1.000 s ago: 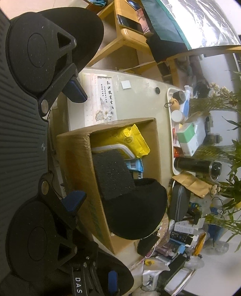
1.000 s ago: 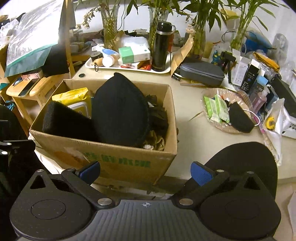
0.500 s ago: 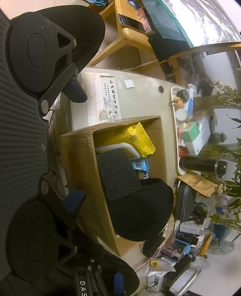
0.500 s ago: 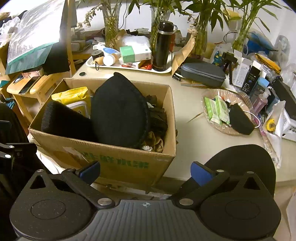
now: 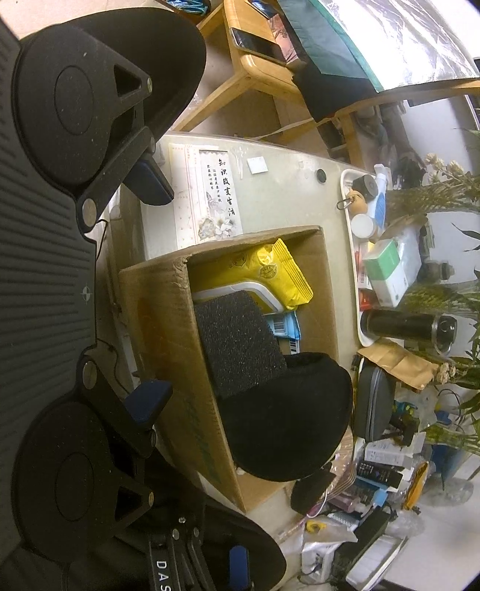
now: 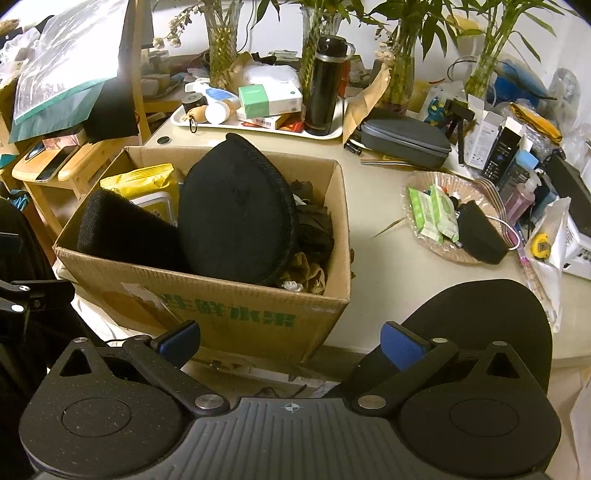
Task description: Organize soft objects
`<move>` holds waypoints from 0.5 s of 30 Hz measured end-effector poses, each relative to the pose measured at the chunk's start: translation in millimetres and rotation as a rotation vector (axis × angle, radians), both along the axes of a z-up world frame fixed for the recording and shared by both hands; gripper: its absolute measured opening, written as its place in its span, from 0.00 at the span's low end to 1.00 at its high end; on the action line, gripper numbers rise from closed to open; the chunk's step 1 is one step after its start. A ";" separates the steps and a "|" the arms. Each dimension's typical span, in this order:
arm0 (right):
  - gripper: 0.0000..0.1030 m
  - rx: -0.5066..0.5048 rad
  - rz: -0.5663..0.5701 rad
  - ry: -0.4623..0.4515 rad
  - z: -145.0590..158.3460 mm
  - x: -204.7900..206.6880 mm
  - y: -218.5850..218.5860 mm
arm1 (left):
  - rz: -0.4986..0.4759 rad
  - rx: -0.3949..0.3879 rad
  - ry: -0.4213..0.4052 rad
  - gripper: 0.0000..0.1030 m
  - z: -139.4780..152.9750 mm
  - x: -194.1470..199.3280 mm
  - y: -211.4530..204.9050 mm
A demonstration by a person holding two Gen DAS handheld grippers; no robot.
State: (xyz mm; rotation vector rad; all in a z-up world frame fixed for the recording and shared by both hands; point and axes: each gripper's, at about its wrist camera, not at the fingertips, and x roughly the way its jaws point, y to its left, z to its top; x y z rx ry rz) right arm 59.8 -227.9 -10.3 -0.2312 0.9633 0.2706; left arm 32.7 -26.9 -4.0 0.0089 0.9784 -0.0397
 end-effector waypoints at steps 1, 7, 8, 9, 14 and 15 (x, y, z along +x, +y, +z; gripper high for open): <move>1.00 0.000 0.001 0.000 0.0 -0.3 0.2 | 0.000 0.000 0.001 1.00 0.0 0.0 -0.1; 1.00 0.019 0.020 -0.009 1.3 -3.6 1.9 | 0.001 -0.003 -0.005 1.00 0.5 -0.5 0.1; 1.00 0.020 0.025 -0.007 1.4 -4.2 3.2 | 0.001 -0.003 -0.004 1.00 0.3 -0.5 0.2; 1.00 0.018 0.031 -0.005 1.1 -4.9 4.5 | 0.002 -0.002 -0.004 1.00 0.6 -0.9 0.3; 1.00 0.007 0.036 -0.001 -0.2 -5.4 8.9 | 0.002 -0.008 -0.013 1.00 2.2 -2.1 2.2; 1.00 0.007 0.034 -0.002 -0.2 -5.4 9.0 | 0.003 -0.009 -0.014 1.00 2.7 -2.4 2.6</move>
